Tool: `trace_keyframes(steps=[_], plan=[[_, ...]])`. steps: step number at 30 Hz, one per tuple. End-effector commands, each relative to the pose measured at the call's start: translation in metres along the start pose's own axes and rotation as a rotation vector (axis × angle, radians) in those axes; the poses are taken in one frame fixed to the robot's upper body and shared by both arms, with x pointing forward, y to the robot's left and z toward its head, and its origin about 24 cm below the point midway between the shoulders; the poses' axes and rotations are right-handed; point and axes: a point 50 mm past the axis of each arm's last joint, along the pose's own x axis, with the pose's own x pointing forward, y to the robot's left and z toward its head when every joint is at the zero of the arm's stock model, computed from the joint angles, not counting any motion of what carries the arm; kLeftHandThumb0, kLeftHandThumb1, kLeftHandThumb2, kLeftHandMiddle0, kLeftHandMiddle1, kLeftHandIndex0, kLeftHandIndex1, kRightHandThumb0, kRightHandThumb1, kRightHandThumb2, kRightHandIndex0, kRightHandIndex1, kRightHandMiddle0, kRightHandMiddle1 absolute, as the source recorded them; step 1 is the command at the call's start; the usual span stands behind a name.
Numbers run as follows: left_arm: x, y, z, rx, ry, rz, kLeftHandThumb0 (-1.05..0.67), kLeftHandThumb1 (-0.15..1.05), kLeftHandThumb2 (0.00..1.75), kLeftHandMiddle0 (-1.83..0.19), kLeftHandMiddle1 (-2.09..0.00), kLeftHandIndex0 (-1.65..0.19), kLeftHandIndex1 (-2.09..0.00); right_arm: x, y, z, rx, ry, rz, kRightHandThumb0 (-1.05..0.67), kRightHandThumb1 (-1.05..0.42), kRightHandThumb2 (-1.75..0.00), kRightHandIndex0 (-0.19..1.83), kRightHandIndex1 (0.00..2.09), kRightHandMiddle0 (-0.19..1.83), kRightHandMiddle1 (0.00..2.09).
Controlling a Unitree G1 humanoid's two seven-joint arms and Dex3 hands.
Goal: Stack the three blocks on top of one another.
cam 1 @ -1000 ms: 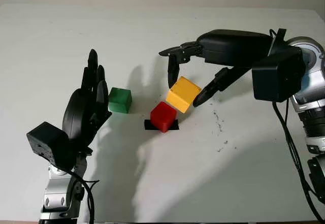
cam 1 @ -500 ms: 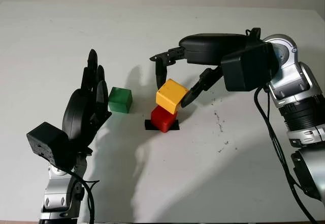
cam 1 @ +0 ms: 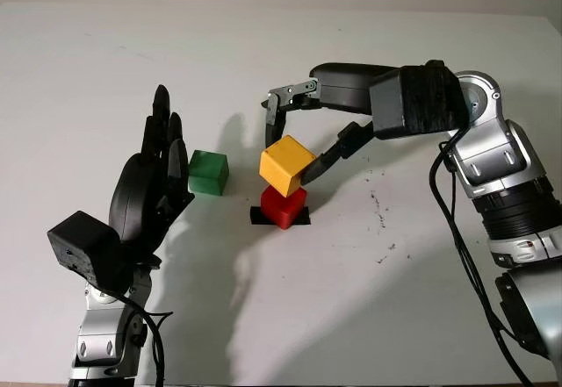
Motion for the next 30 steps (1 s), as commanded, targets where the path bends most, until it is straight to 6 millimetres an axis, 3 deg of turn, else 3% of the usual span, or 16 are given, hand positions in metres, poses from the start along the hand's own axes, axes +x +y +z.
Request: trace_keyframes(steps=[1, 30], plan=[[-0.002, 0.000, 0.000, 0.010, -0.007, -0.001, -0.82, 1.05, 0.70, 0.19, 0.00, 0.19, 0.00, -0.003, 0.000, 0.001, -0.012, -0.002, -0.010, -0.43, -0.93, -0.06, 0.20, 0.06, 0.35, 1.51], [-0.007, -0.001, 0.001, 0.001, -0.007, 0.001, -0.80, 1.05, 0.69, 0.19, 0.00, 0.19, 0.00, 0.004, 0.015, 0.000, 0.026, 0.016, 0.052, -0.40, -0.92, -0.05, 0.22, 0.06, 0.38, 1.55]])
